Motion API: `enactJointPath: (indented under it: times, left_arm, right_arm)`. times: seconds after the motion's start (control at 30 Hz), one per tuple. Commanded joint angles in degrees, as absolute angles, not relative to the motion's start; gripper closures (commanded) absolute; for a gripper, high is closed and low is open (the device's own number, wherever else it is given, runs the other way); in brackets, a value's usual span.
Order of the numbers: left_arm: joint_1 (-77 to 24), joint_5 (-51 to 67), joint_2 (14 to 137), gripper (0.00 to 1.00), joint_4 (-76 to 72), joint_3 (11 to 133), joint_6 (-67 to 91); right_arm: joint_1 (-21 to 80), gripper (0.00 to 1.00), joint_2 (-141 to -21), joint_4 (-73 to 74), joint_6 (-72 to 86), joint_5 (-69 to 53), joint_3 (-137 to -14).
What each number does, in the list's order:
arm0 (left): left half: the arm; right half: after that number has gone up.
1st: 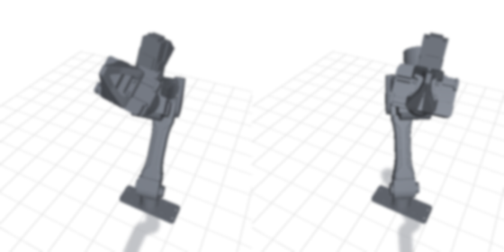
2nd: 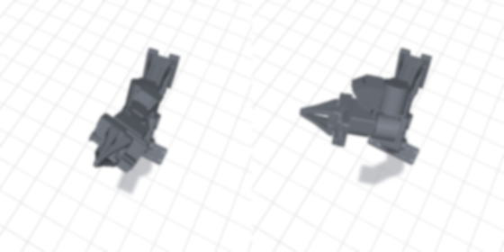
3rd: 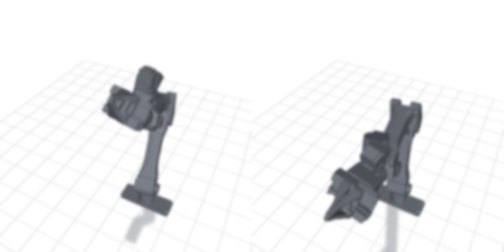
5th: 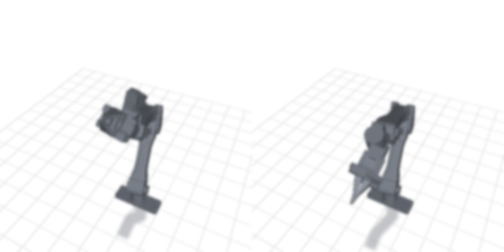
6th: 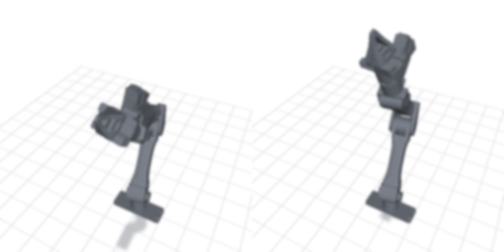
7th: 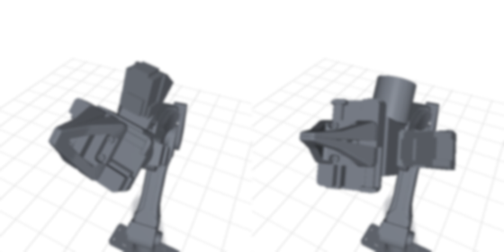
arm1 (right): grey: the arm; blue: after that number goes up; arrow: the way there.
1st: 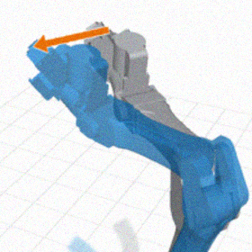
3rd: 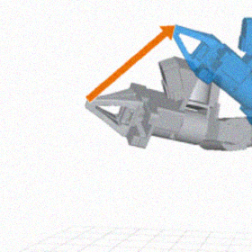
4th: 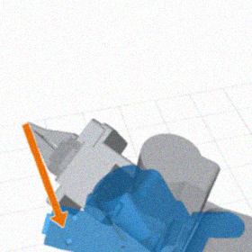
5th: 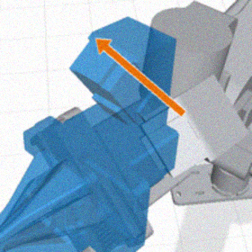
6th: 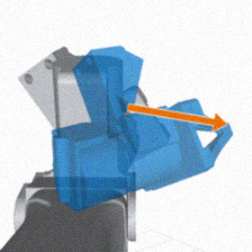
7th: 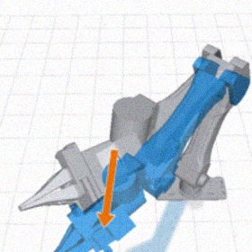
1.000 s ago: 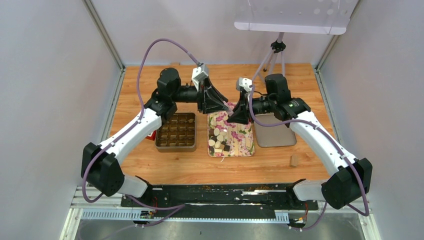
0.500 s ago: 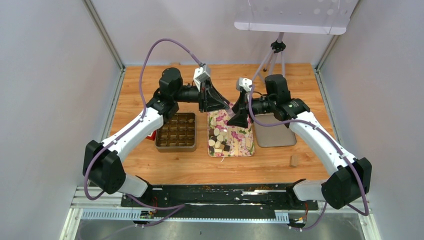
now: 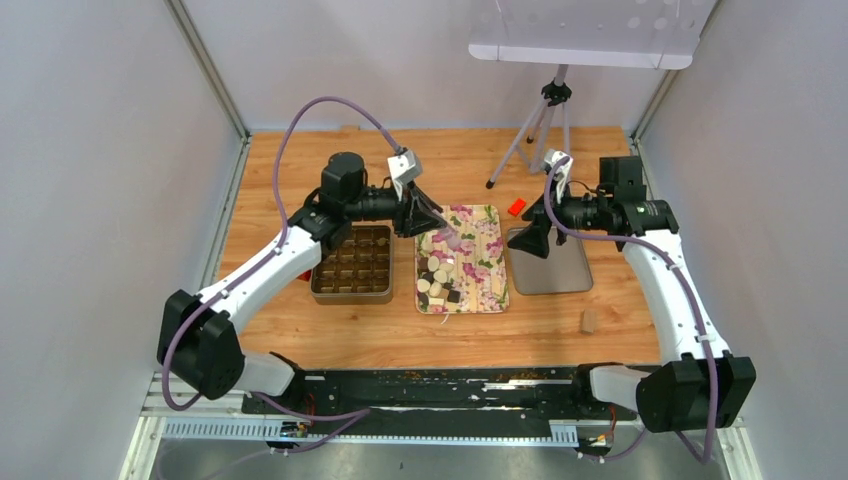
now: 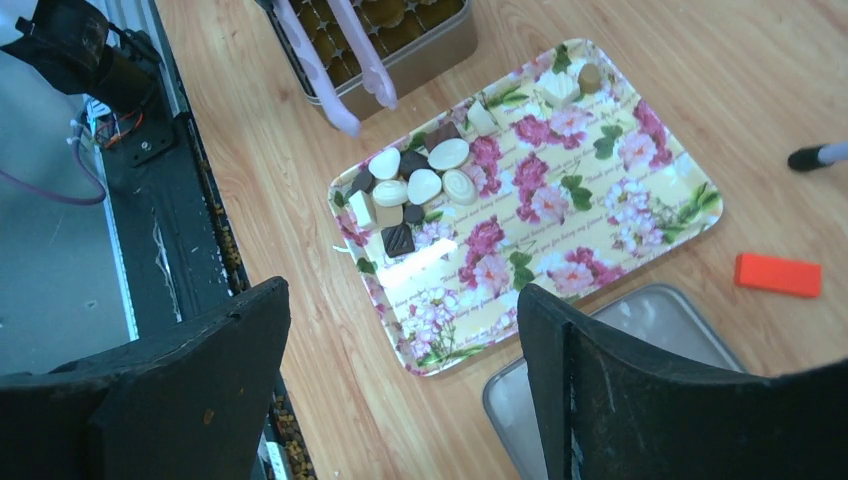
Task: Pack the chocolate
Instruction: Pick up the fake chocolate from the plate.
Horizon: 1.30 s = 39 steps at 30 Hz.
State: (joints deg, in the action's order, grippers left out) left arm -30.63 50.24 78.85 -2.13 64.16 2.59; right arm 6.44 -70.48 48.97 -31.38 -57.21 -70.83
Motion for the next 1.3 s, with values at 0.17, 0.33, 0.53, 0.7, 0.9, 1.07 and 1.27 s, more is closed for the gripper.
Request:
enactJointPath:
  times: [0.17,0.33,0.53,0.7,0.9,1.07,1.27]
  left_arm:
    - [-31.33,29.88,82.19,0.55,-9.24,61.44,-4.93]
    - [-32.93,17.69,87.96,0.56,-9.59,63.88,-7.01]
    - [-33.35,12.33,96.16,0.6,-8.43,68.46,-5.93]
    - [-33.31,5.08,100.86,0.58,-9.24,71.66,-3.0]
    - [-33.83,2.23,104.69,0.54,-9.84,74.78,-1.23]
    - [-33.79,3.55,106.2,0.53,-8.61,76.43,-0.32]
    - [-34.16,2.98,105.91,0.5,-7.42,76.12,0.28]
  right_arm:
    - [2.9,0.16,-68.46,48.17,-28.39,-59.62,-67.09]
    - [2.72,0.16,-68.23,48.54,-28.04,-58.62,-66.76]
    - [2.62,0.17,-67.93,48.48,-27.51,-58.62,-66.36]
    - [2.59,0.17,-67.69,48.82,-27.51,-58.5,-66.29]
    - [2.59,0.17,-67.56,48.87,-27.4,-58.98,-65.68]
    - [2.64,0.17,-67.64,48.79,-27.44,-58.85,-65.65]
    - [2.64,0.18,-67.71,48.38,-27.41,-59.06,-65.11]
